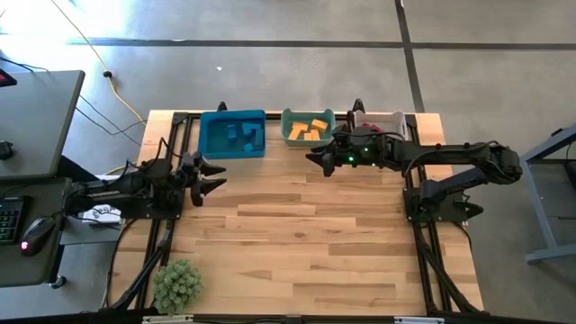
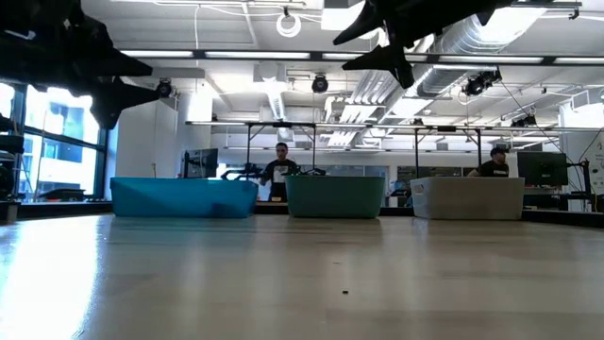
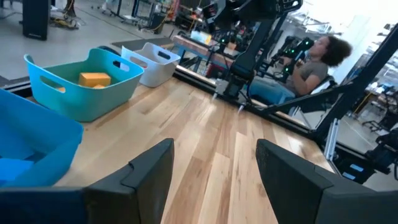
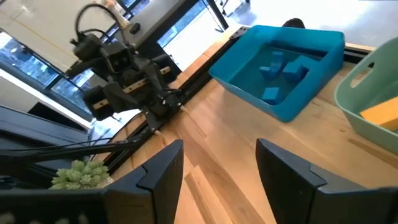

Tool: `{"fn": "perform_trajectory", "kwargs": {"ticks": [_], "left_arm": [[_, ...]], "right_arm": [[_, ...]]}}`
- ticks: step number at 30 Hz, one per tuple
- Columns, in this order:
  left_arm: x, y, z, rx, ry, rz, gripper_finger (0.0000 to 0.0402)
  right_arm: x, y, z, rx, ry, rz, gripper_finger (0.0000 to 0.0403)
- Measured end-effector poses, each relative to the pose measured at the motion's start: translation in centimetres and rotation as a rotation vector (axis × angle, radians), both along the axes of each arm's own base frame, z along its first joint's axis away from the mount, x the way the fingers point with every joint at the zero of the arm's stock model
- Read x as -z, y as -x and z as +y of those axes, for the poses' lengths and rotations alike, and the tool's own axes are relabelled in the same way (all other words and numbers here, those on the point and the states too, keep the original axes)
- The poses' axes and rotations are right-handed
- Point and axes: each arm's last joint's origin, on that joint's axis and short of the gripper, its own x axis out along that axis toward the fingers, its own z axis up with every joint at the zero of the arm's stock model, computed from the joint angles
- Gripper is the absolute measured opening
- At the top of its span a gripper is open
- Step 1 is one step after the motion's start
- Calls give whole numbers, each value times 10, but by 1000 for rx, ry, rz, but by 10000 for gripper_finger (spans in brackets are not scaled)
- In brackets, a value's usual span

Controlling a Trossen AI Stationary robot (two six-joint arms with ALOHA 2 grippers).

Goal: Sort & place blocks by color
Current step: Return to Home Position

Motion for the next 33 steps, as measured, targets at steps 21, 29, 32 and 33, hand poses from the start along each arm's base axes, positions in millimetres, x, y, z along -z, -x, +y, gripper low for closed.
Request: {"fn": "perform_trajectory", "kwargs": {"ticks": [21, 29, 32, 33], "left_arm": [[10, 0, 0, -17, -19, 9, 216], [10, 0, 0, -16, -19, 9, 216], [10, 0, 0, -16, -19, 9, 216], [10, 0, 0, -16, -19, 9, 216]], "right_arm": [[-55, 109, 3, 59, 329, 34, 189], [-55, 141, 11, 51, 390, 110, 189], [-37, 147, 12, 60, 401, 115, 189], [-28, 149, 13, 65, 396, 106, 189]]}}
